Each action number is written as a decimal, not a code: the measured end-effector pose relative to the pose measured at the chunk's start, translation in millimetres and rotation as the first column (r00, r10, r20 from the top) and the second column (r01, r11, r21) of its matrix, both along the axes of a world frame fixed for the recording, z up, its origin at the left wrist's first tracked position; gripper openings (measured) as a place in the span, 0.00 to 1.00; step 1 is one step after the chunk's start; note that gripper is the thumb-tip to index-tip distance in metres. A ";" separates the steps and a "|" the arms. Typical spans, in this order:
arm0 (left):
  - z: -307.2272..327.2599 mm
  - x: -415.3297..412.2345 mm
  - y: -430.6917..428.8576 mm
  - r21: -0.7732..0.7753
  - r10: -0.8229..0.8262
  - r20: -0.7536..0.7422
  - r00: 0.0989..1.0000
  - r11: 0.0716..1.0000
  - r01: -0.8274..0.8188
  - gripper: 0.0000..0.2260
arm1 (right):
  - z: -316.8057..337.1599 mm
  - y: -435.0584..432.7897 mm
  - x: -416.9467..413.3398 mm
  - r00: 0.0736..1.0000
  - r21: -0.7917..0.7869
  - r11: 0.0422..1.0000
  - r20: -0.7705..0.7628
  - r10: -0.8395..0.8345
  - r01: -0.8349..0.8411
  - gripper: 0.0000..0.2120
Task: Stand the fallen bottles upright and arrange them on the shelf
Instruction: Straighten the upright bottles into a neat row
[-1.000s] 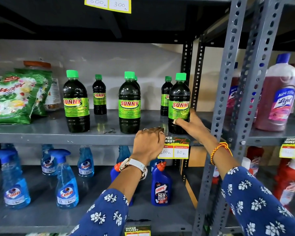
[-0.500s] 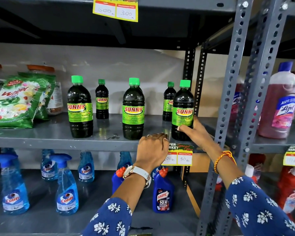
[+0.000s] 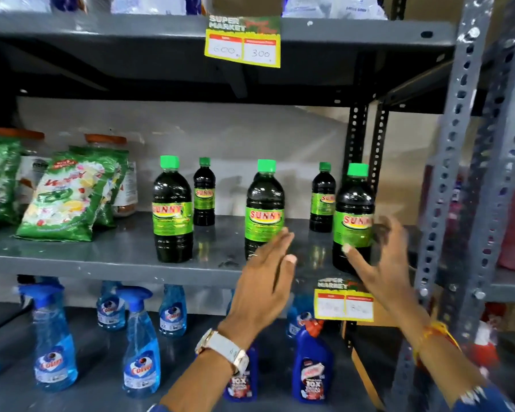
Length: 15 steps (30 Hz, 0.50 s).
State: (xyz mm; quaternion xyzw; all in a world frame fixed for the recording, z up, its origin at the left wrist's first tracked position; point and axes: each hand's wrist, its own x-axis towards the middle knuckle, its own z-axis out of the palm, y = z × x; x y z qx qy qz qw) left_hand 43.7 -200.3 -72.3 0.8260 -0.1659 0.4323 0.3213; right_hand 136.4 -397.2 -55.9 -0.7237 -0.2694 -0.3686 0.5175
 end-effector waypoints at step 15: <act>16.0 0.9 186.2 -0.236 0.528 -0.251 0.812 0.780 -0.580 0.54 | 14.3 162.4 -2.4 0.919 0.093 0.962 -0.285 0.272 -0.256 0.39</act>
